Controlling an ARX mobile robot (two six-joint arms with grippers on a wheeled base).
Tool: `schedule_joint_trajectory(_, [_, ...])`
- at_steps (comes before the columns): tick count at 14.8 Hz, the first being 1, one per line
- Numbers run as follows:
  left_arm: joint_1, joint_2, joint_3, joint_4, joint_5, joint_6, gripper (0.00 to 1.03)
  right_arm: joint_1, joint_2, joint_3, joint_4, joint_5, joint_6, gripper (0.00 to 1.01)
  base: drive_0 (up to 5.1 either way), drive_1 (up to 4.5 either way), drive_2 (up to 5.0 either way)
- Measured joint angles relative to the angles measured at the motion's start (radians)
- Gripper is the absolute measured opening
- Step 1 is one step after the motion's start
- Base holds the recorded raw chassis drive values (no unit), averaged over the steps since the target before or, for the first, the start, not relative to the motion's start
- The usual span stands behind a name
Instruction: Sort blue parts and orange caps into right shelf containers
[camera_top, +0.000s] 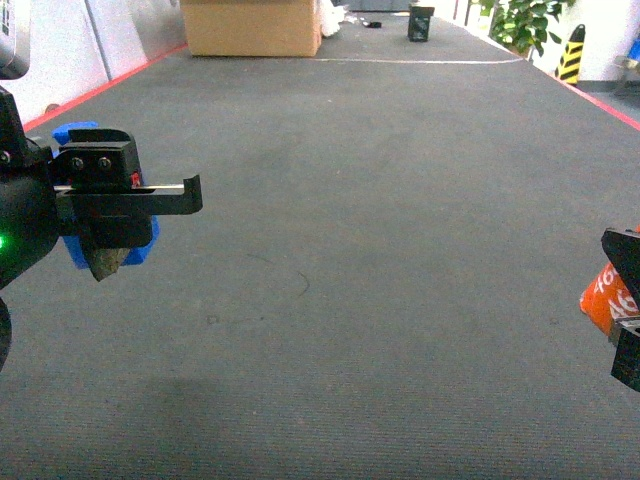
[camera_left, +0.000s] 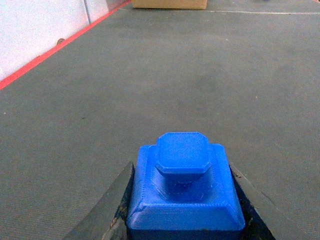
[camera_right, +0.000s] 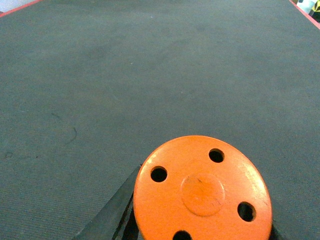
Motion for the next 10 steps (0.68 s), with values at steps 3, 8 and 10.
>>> schedule_joint_trajectory(3, [0.0,0.0,0.0,0.0,0.0,0.0,0.4,0.0,0.0,0.0,0.0,0.0,0.0,0.44,0.0,0.0,0.0])
schedule_joint_trajectory(8, [0.0,0.0,0.0,0.0,0.0,0.0,0.4,0.0,0.0,0.0,0.0,0.0,0.0,0.44,0.0,0.0,0.0])
schedule_joint_trajectory(10, [0.0,0.0,0.0,0.0,0.0,0.0,0.4,0.0,0.0,0.0,0.0,0.0,0.0,0.44,0.0,0.0,0.0])
